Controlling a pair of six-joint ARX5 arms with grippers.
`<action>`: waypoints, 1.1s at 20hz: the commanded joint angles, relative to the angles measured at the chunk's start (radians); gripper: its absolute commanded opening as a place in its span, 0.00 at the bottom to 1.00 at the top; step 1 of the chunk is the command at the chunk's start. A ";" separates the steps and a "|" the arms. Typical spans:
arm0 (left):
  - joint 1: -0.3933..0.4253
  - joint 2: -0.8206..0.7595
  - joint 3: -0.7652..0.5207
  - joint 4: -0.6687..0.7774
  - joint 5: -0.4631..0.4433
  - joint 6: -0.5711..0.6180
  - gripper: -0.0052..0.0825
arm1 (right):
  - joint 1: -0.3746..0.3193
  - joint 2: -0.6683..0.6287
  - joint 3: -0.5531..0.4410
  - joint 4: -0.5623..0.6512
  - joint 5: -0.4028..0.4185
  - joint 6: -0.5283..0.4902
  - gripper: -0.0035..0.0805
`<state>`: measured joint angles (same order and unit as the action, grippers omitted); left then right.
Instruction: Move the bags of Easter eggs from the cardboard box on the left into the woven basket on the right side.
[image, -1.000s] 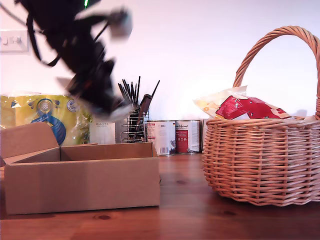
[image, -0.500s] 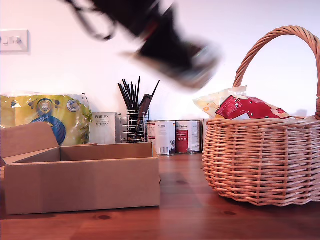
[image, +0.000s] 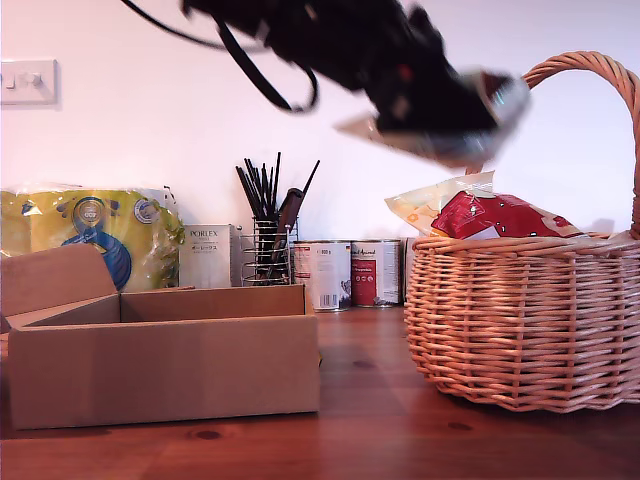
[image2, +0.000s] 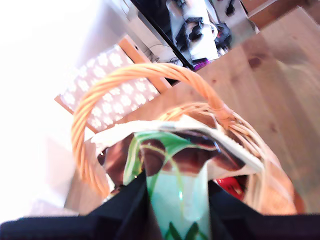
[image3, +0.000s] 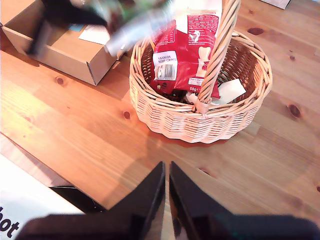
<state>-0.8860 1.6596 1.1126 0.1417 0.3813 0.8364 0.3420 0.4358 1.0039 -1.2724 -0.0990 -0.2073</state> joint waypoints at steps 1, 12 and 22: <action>-0.008 0.026 0.056 0.026 0.016 0.002 0.24 | 0.003 -0.002 -0.015 0.007 -0.006 0.002 0.04; -0.025 0.277 0.276 0.067 0.055 0.002 0.25 | 0.003 -0.002 -0.015 0.014 -0.006 0.003 0.04; -0.026 0.310 0.283 0.087 0.056 0.056 0.44 | 0.003 -0.002 -0.015 0.026 -0.006 0.024 0.04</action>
<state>-0.9062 1.9522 1.3830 0.2092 0.4332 0.8776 0.3420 0.4358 1.0039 -1.2564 -0.0990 -0.1848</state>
